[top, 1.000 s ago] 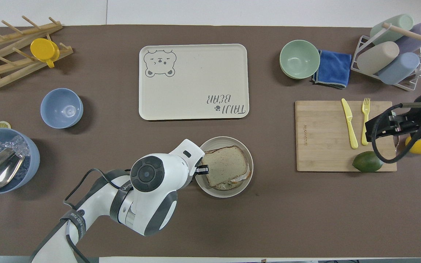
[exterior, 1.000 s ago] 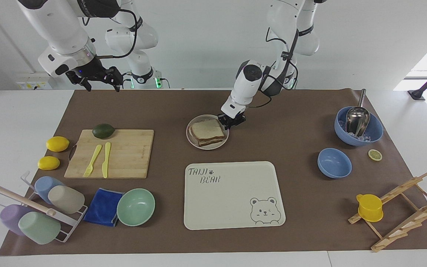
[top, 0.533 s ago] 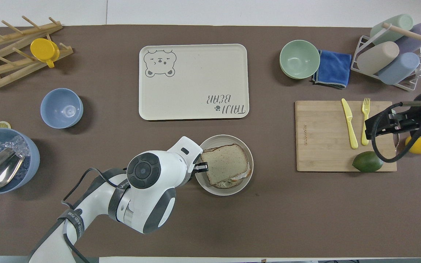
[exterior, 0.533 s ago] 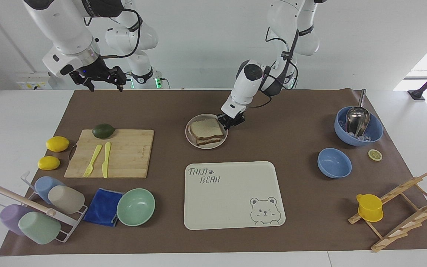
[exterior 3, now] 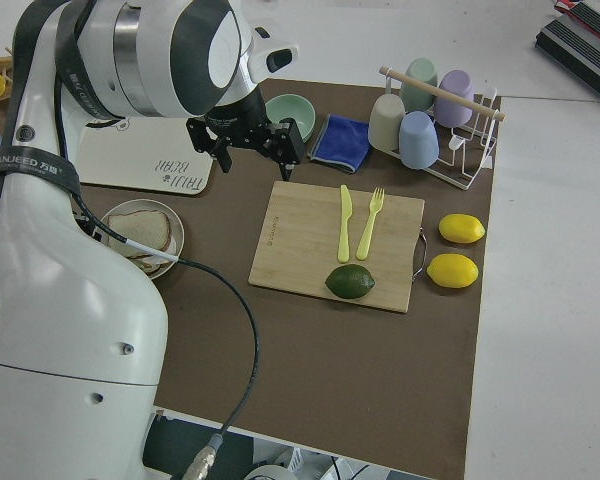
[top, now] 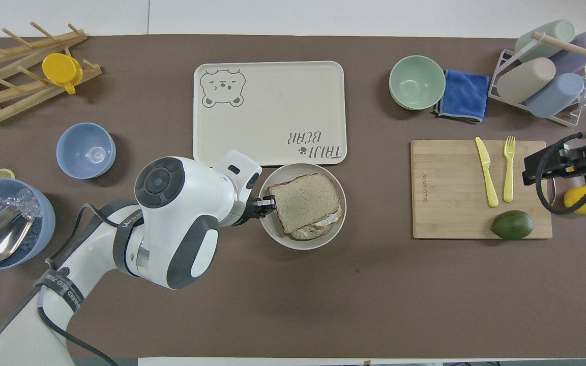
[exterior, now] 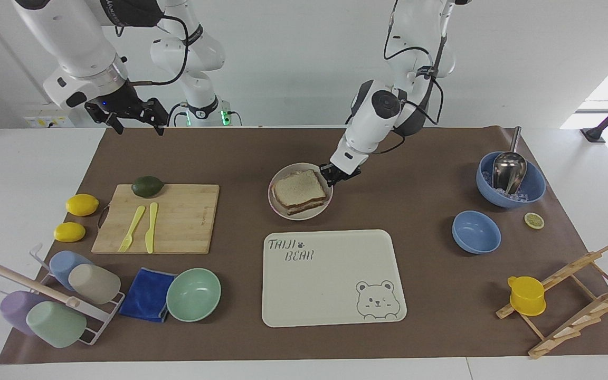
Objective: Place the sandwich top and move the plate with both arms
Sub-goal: 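Slide the plate farther from the robot onto the bear tray with the left gripper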
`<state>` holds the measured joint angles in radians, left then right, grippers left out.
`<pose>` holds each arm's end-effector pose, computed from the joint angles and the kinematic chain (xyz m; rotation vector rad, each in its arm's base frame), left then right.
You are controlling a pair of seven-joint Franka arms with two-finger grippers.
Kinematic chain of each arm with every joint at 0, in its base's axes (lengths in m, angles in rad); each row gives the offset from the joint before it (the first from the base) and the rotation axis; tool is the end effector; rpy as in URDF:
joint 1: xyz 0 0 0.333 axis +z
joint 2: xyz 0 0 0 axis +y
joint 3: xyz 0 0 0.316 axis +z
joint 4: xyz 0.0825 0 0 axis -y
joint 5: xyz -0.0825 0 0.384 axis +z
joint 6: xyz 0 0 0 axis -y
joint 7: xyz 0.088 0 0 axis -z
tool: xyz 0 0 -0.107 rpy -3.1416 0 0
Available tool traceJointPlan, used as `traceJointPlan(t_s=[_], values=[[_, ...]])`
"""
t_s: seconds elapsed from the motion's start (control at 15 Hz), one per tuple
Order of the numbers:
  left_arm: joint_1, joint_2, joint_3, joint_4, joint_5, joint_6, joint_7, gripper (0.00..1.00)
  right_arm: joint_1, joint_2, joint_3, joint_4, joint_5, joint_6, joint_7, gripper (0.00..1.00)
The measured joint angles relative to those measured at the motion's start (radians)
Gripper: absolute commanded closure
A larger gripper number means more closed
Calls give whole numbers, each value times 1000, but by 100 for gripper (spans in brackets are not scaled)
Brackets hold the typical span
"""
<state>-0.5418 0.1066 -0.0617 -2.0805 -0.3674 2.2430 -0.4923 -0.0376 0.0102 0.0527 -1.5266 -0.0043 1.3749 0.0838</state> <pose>0.4651 -0.3325 0.3836 2.8486 0.1593 -0.1573 0.5362 0.0074 0.6239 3.1178 -0.1078 -0.2525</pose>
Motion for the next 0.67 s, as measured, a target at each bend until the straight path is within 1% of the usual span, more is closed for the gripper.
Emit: traceJointPlan(t_s=[0.2,0.4,0.53,0.67], values=[[58,8,2,83,-14,-50,11,100,-15,0,-1,-1,0,27,0,0],[117,43,4,148,-14,-56,13,100,-22,0,-1,-5,0,27,0,0],[135,98,5,207,-15,-56,16,100,-22,0,0,-8,0,27,0,0],[143,179,5,285,-15,-56,16,100,-19,0,4,-8,0,27,0,0]])
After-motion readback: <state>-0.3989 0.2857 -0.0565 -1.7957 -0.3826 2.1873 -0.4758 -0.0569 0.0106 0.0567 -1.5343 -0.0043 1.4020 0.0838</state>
